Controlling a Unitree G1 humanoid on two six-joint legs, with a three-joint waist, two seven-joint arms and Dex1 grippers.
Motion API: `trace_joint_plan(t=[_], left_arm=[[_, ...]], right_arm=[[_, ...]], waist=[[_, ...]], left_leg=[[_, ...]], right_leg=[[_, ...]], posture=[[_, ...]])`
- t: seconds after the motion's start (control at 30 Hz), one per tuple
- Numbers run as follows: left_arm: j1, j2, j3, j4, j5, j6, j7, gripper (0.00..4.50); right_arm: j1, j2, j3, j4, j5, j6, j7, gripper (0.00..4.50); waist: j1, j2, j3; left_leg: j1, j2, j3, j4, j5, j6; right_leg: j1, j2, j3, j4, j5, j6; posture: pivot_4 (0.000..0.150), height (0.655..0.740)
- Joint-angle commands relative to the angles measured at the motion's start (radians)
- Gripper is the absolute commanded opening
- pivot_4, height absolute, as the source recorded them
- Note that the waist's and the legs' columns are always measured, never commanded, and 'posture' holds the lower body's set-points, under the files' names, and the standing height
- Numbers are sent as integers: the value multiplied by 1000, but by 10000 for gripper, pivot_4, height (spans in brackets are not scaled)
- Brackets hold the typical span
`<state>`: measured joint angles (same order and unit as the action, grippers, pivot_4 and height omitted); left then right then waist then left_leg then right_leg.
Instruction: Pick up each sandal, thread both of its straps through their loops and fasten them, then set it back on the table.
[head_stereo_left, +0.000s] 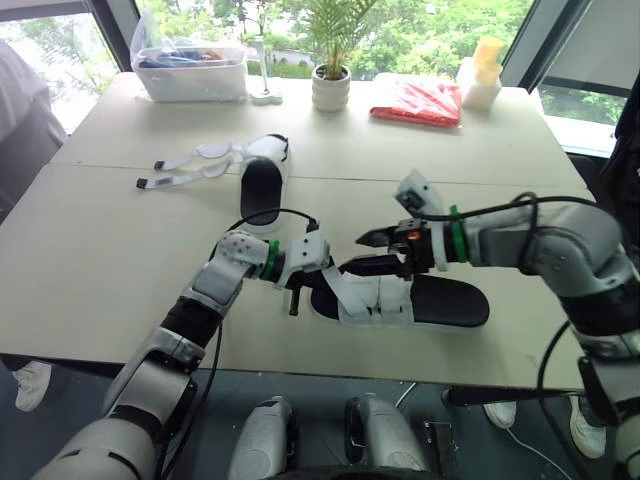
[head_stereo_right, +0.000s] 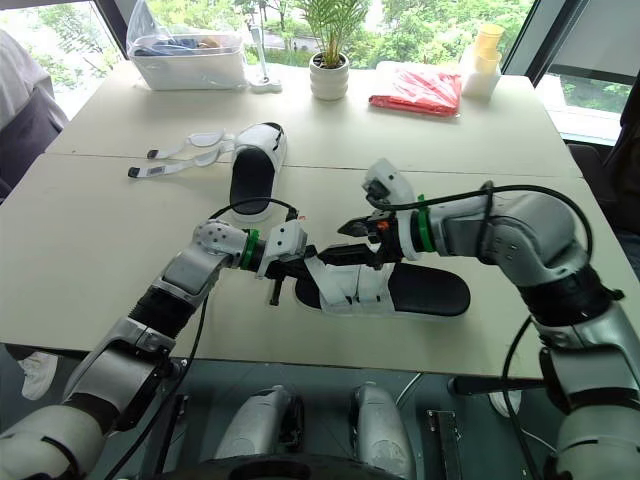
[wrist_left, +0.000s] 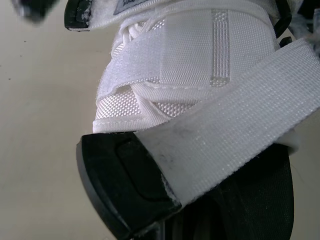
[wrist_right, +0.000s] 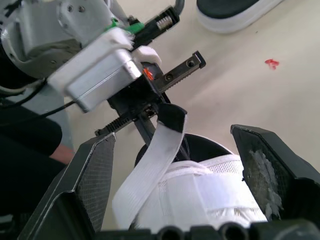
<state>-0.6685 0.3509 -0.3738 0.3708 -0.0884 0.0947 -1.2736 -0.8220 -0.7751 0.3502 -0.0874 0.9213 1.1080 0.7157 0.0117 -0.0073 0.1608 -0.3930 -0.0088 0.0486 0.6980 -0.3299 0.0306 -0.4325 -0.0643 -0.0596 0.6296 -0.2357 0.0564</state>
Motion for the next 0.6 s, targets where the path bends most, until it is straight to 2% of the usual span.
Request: trace_joint_plan(t=[0.03, 0.27, 0.3, 0.33, 0.4, 0.53, 0.6], left_arm=[[21, 12, -15, 12, 33, 17, 19, 0], [20, 23, -7, 13, 33, 16, 22, 0], [23, 25, -7, 9, 33, 16, 22, 0], [25, 27, -7, 7, 33, 16, 22, 0], [25, 29, -7, 6, 33, 16, 22, 0], [22, 29, -7, 6, 33, 18, 25, 0], [21, 28, -8, 6, 32, 19, 25, 0]], right_arm=[[-57, 30, 47, 66, -85, 4, 114, 39772], [-76, 106, 103, 137, -213, -2, 234, 39772], [-74, 119, 100, 137, -224, 1, 238, 34448], [-73, 131, 99, 136, -234, 6, 240, 31637], [-68, 144, 99, 130, -252, 10, 252, 22305], [-54, 153, 99, 114, -291, -7, 276, 895], [-55, 163, 79, 114, -298, -1, 277, 331]], waist=[[0, 0, 0], [-2, 0, 0], [-2, 0, 0], [-3, 0, 0], [-4, 0, 0], [-6, 1, 0], [-7, 1, 0]], left_leg=[[0, 0, 0, 0, 0, 0], [0, 0, 0, 0, 0, 0], [0, 0, 0, 0, 0, -1], [0, 0, 0, 0, 0, -1], [0, 0, 0, 0, 0, -1], [0, 0, 0, 0, 0, -1], [0, 0, 0, 0, 0, -1]], right_leg=[[0, 0, 0, 0, 0, 0], [0, 0, 0, 0, 0, 0], [0, 0, 0, 0, 0, 0], [0, 0, 0, 1, 0, 0], [0, 0, 0, 1, 0, 0], [-1, 0, 0, 1, 0, 0], [-1, 0, 0, 1, 0, 0]], posture=[[1500, 7241], [1500, 7241], [1500, 7241], [1500, 7241], [1500, 7241], [1500, 7241], [1500, 7241]])
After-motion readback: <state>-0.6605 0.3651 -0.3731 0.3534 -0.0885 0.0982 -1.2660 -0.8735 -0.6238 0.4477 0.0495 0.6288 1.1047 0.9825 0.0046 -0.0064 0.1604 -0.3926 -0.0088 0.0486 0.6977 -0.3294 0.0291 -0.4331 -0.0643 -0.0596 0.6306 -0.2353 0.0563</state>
